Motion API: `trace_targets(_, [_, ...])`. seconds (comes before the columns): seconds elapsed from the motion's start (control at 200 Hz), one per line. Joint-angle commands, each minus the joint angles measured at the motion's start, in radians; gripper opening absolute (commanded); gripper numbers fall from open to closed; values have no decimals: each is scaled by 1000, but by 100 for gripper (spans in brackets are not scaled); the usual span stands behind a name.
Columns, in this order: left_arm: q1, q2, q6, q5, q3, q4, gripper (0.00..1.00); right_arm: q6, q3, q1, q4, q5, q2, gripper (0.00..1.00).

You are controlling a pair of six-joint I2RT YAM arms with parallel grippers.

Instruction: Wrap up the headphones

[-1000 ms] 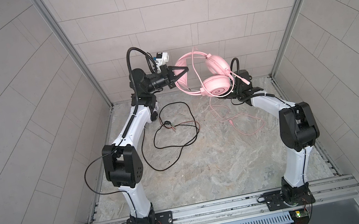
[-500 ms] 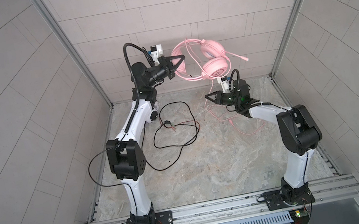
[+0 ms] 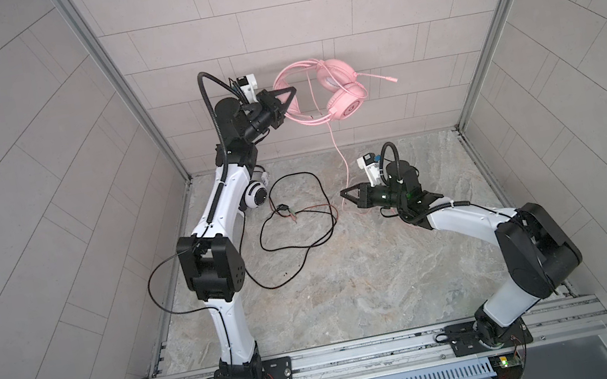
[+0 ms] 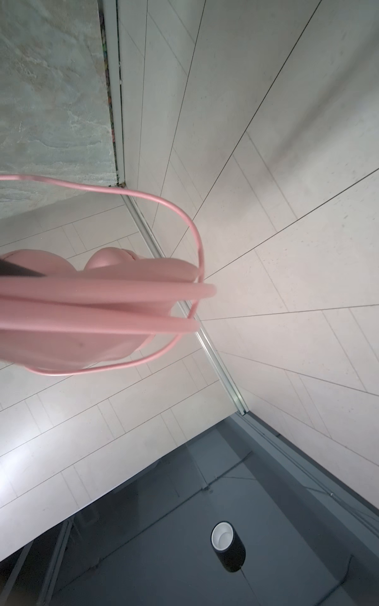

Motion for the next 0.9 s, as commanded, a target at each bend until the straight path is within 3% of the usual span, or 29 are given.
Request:
trace_targets(0.0, [16,11,24,-49,59,60,0,-44,-18,27,-61,70,-71,0])
trace_targets(0.395, [31,-11,145,-118,21,2,0,-139,70,153,-341,162,-179,0])
trace_targets(0.58, [32,-6,219,-128,18,-65,0,-232,220,214,-578,201,-207,0])
trace_targets(0.896, [30,-17,421,-181,-64,-231,0,-350,474,231,-894,213,-230,0])
